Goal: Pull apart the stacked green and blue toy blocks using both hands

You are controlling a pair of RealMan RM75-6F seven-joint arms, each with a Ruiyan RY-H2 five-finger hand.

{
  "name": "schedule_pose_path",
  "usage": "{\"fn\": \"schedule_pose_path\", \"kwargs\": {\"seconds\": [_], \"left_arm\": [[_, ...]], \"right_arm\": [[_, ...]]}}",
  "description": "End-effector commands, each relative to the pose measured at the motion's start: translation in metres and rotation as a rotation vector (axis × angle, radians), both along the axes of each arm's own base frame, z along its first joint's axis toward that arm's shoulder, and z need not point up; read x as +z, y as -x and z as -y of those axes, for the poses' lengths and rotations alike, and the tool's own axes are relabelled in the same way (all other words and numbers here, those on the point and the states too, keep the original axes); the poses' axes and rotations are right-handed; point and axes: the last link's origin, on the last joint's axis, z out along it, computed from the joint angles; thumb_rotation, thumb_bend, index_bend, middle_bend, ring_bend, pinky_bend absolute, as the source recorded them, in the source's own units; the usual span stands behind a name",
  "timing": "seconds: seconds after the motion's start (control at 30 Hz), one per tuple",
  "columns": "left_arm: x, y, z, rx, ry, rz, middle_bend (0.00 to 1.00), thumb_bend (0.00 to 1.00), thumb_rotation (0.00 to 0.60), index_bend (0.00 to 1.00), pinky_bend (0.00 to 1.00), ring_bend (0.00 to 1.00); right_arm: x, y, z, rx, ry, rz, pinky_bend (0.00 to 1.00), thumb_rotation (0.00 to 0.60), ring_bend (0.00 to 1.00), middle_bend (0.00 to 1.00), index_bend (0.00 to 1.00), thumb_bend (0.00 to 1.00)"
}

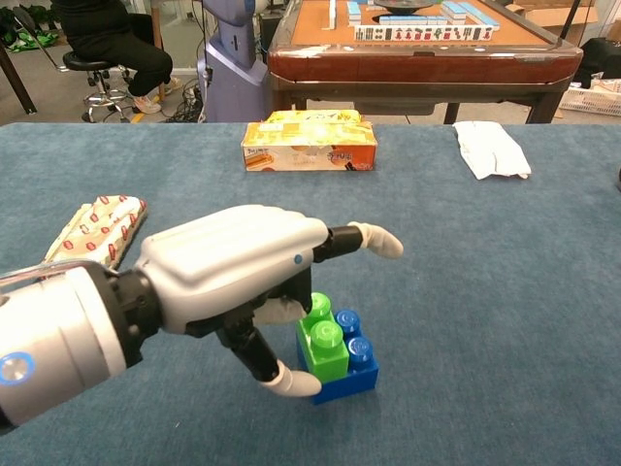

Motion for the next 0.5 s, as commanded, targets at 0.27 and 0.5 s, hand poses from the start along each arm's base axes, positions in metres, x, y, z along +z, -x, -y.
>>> {"fn": "schedule_pose_path", "kwargs": {"seconds": [0.27,0.5], "left_arm": [[-0.011,-0.007,-0.007,-0.02,-0.016,-0.044,1.0,0.0,0.6,0.14,1.0,0.93],[-0.019,-0.013,-0.01,-0.007,-0.018,-0.043,1.0,0.0,0.6,0.14,1.0,0.94]], "right_arm": [[-0.003,-0.003,0.001,0.005,-0.011,-0.005,0.44,0.6,0.33,0.35,0.31,0.09],[-0.004,-0.001,0.001,-0.003,-0.015,-0.004,0.44,0.6,0.33,0.35,0.31,0.09]]}}
